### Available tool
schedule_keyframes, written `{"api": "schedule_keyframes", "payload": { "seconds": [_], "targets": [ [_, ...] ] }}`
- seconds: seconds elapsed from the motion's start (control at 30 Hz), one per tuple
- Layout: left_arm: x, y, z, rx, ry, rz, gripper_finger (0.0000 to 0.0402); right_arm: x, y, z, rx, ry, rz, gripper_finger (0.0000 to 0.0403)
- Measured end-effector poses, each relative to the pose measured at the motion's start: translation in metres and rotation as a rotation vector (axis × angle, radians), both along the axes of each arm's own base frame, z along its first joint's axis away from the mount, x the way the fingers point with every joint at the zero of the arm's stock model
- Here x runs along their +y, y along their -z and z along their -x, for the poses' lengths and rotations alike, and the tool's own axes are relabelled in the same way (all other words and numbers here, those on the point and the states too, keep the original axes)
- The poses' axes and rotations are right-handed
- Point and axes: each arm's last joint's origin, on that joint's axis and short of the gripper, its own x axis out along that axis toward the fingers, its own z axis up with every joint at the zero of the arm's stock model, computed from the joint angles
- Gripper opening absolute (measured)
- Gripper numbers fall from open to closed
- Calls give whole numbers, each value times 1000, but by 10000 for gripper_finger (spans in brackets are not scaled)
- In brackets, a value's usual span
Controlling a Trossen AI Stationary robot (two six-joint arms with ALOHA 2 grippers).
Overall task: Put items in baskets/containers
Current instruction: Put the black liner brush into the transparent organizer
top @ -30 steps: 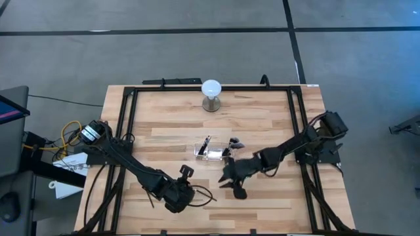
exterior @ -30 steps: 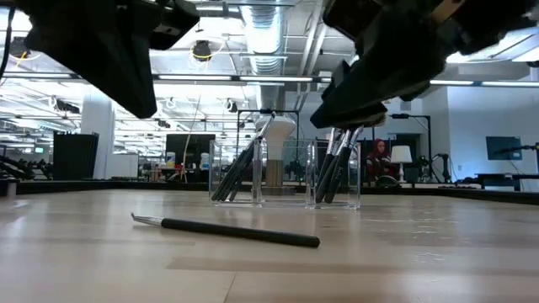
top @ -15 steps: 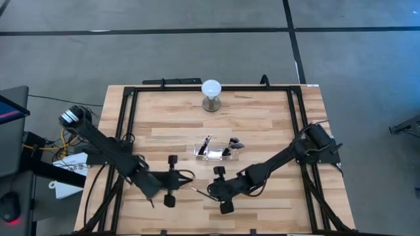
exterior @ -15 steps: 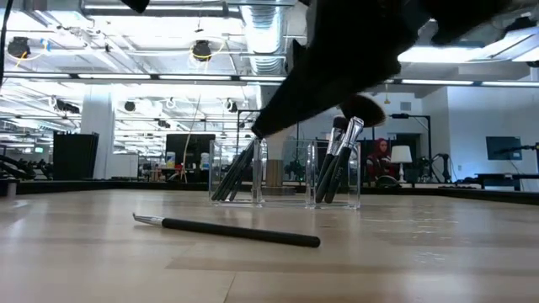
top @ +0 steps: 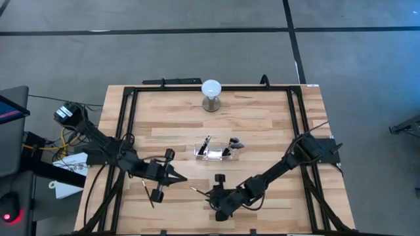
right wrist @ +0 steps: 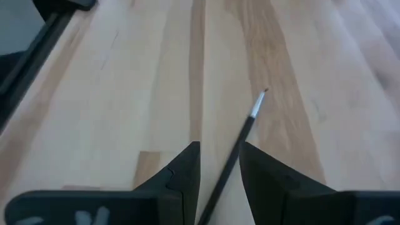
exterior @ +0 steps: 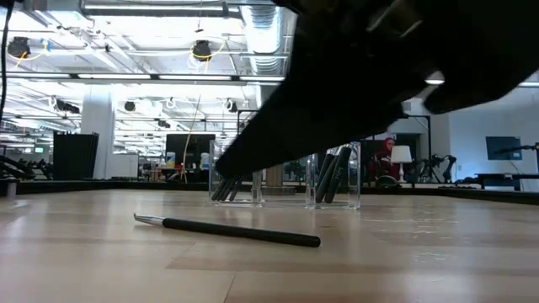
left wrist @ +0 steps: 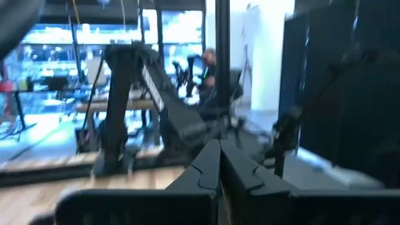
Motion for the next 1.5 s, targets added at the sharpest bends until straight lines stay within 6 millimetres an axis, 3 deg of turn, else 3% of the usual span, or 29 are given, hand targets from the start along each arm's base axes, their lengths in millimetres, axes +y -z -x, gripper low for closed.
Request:
{"api": "schedule_keyframes", "payload": {
  "seconds": [0.27,0.5,0.7,0.83,1.17,1.5],
  "targets": [
    [4,-24,0,-223,79,-13,14,0,1,-5,-62,96,-10,102],
    [7,-35,5,-325,79,-74,16,16,38,-3,-125,139,3,102],
    [7,-36,5,-329,76,-70,16,16,51,-1,-117,213,-55,102],
    [6,-36,6,-318,96,-38,17,13,53,1,-57,277,-114,91],
    [-17,-33,22,-284,254,7,19,14,57,7,8,299,-174,13],
    [-32,-33,37,-287,340,17,19,33,47,20,-60,248,-116,5]
  ]
}}
